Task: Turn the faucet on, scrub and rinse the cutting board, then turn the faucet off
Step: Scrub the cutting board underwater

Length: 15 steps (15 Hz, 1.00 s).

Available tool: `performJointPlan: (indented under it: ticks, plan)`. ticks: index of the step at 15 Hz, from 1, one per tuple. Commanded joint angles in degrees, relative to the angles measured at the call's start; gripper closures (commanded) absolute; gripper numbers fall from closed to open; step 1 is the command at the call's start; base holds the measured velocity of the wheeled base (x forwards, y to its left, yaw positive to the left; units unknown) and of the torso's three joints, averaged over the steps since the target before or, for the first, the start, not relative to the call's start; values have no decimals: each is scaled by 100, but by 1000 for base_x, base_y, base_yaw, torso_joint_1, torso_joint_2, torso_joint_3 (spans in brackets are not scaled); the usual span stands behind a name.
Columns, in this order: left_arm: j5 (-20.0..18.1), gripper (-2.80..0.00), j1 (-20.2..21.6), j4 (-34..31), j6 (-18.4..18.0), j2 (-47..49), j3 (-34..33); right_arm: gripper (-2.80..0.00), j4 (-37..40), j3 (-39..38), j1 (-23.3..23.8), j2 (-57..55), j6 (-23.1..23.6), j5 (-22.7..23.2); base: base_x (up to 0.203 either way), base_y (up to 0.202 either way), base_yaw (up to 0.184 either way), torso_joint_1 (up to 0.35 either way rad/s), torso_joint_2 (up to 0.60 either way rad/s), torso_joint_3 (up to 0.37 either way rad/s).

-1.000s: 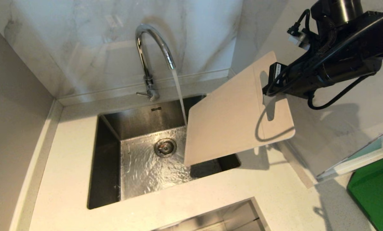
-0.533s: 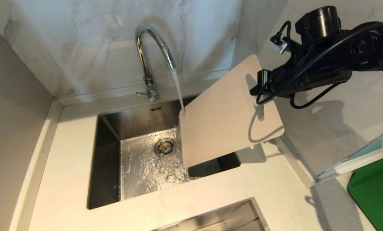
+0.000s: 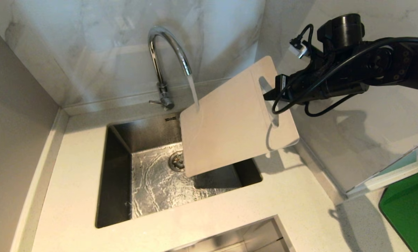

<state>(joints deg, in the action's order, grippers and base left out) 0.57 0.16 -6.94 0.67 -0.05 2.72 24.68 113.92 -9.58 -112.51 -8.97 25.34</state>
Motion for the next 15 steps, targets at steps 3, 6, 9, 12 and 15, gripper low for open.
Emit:
performJointPlan:
  ticks: [3, 6, 9, 12, 15]
  plan:
    - [4, 0, 2, -1, 3, -4, 1, 0, -25, -1, -87, -149, -8, 155, 0, 0, 0, 0, 0, 0]
    - [2, 0, 2, -1, 3, -4, 1, 0, -96, -1, -156, -296, -1, 188, 0, 0, 0, 0, 0, 0]
    - [-4, 0, 2, -1, 3, -4, 1, 0, -235, -1, -163, -417, -8, 381, 0, 0, 0, 0, 0, 0]
    - [-4, 0, 2, -1, 3, -4, 1, 0, -443, -1, -246, -591, -15, 620, 0, 0, 0, 0, 0, 0]
    - [-5, 0, 2, -1, 3, -4, 1, 0, -748, 6, -313, -798, -15, 621, 0, 0, 0, 0, 0, 0]
